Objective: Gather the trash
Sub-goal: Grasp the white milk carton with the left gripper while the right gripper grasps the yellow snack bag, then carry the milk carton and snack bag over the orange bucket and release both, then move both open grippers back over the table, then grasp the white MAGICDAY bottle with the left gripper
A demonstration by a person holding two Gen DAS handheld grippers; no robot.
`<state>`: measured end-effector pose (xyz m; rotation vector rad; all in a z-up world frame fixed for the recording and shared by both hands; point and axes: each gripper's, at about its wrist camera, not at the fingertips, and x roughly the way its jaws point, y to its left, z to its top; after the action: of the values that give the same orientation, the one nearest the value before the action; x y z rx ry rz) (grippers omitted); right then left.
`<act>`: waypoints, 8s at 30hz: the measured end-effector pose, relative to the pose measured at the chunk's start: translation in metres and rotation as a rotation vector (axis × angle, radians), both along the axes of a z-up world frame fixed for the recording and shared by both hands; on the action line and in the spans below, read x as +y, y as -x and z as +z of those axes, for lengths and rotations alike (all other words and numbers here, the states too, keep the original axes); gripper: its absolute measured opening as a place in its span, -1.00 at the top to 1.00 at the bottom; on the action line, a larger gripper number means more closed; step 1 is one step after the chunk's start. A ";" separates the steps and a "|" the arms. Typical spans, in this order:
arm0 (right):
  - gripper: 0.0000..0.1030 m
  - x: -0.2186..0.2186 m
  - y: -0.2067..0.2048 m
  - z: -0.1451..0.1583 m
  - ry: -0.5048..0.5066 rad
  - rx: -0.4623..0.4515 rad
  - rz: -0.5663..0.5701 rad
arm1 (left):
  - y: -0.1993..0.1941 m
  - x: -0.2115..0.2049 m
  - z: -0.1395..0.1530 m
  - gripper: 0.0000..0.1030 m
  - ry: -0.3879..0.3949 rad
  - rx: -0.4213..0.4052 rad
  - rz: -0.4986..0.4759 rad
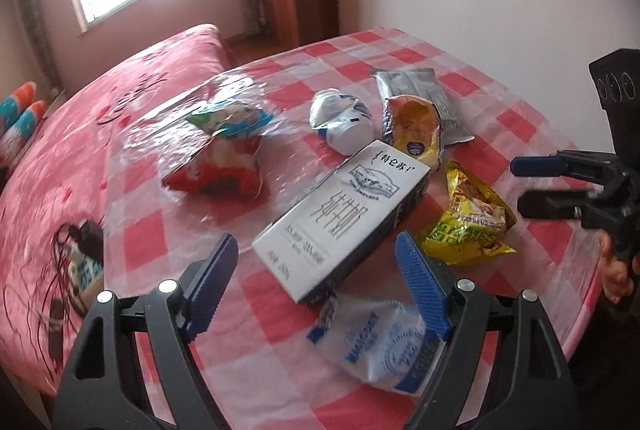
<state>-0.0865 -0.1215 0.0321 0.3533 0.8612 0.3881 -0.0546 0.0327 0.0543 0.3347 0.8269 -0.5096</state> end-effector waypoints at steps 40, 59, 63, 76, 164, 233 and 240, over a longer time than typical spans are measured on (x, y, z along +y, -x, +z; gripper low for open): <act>-0.43 0.036 -0.023 -0.022 0.139 -0.006 0.055 | -0.059 -0.028 -0.040 -0.41 0.058 0.142 -0.126; -0.04 0.040 -0.023 -0.024 0.179 -0.012 0.061 | -0.032 0.012 -0.009 -0.31 0.161 0.023 0.063; -0.01 0.042 -0.022 -0.022 0.185 -0.023 0.060 | -0.018 0.025 -0.001 -0.31 0.195 0.002 0.110; 0.00 0.037 -0.014 -0.015 0.174 -0.066 0.033 | 0.026 0.073 0.000 -0.31 0.297 -0.003 0.259; -0.75 0.338 0.058 0.020 0.172 -0.100 0.662 | 0.223 0.337 -0.088 -0.60 0.418 0.009 1.086; -0.75 0.038 0.005 0.026 -0.067 -0.159 0.009 | 0.128 0.100 -0.024 -0.61 0.325 0.113 0.575; -0.75 0.001 -0.006 0.017 -0.081 -0.132 -0.067 | 0.117 0.071 -0.026 -0.61 0.370 0.164 0.537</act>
<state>-0.0802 -0.1201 0.0487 0.4258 0.7047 0.3805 -0.1720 0.1039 0.0288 -0.2723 0.9181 -0.1780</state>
